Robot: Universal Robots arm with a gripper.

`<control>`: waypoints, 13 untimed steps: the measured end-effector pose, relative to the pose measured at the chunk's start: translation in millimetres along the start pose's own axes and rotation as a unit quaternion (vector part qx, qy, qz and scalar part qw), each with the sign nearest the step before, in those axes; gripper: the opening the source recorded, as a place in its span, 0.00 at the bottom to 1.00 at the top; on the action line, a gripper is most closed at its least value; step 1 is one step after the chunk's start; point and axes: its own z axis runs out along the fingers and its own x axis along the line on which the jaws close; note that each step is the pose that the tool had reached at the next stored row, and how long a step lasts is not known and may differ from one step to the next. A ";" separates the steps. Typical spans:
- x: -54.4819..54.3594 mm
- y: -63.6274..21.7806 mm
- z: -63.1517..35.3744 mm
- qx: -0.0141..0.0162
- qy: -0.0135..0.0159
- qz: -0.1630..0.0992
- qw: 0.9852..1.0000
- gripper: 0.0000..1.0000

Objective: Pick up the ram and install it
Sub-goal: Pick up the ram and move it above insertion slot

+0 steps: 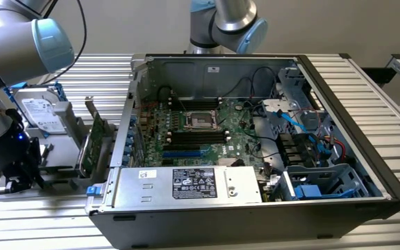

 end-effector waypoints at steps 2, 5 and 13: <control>0.0 0.0 0.0 0.000 0.000 0.000 1.000 0.15; 0.0 0.0 0.0 0.000 0.000 0.000 1.000 0.15; 0.0 0.0 0.0 0.000 0.000 0.007 1.000 0.14</control>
